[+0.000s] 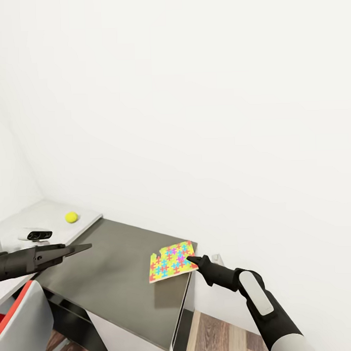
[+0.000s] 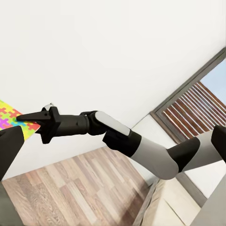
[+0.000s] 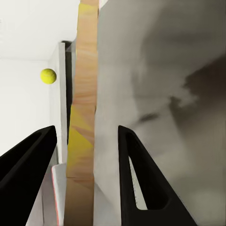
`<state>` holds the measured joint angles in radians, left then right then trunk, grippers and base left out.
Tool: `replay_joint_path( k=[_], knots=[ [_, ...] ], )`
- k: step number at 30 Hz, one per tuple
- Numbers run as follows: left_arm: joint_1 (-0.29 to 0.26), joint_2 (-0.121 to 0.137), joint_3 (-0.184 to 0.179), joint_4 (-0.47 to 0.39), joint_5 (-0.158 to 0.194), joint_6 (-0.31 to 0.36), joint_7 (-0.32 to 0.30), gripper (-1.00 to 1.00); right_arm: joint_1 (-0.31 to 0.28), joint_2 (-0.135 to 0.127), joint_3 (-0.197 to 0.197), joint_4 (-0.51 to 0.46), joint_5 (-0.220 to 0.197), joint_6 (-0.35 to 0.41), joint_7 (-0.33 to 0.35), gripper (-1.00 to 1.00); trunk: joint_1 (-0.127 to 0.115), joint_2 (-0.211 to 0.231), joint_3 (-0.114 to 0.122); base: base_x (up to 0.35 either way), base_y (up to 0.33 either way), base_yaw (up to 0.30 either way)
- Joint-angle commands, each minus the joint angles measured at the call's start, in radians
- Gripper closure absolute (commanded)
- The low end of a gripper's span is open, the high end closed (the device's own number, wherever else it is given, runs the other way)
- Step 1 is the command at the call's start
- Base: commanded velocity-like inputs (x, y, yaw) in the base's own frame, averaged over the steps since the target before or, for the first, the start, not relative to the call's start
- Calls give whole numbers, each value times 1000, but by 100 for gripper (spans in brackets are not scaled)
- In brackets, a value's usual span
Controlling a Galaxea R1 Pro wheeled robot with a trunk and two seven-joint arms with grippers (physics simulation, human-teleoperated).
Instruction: Put all the toys in the child's room - the three board games (two on the bed and one on the table), the two jigsaw puzzles on the table, and the tennis ball on the table - inside the toy box on the table in the child's room.
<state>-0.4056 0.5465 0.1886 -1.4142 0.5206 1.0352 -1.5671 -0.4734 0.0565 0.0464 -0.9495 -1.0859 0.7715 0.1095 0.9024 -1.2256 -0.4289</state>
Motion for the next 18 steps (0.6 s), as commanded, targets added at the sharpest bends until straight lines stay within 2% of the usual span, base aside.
replay_joint_path(
  k=[1, 8, 18],
  knots=[
    [-1, 1, 0, 0, 0, 10, -4, -100, -1, 0, -1, 0, 7, 3, 5, 100, -4, 7, 2, 0, 0, 0],
    [-1, 2, 0, 0, -1, 11, -4, -100, 1, 0, 1, -22, 5, 4, 6, 100, -31, 56, 24, -8, 0, 0],
    [-1, 0, -4, 0, -2, 9, -4, -100, 1, -13, -1, -35, 4, 5, 6, 100, -69, 126, 56, -33, 0, -9]
  ],
)
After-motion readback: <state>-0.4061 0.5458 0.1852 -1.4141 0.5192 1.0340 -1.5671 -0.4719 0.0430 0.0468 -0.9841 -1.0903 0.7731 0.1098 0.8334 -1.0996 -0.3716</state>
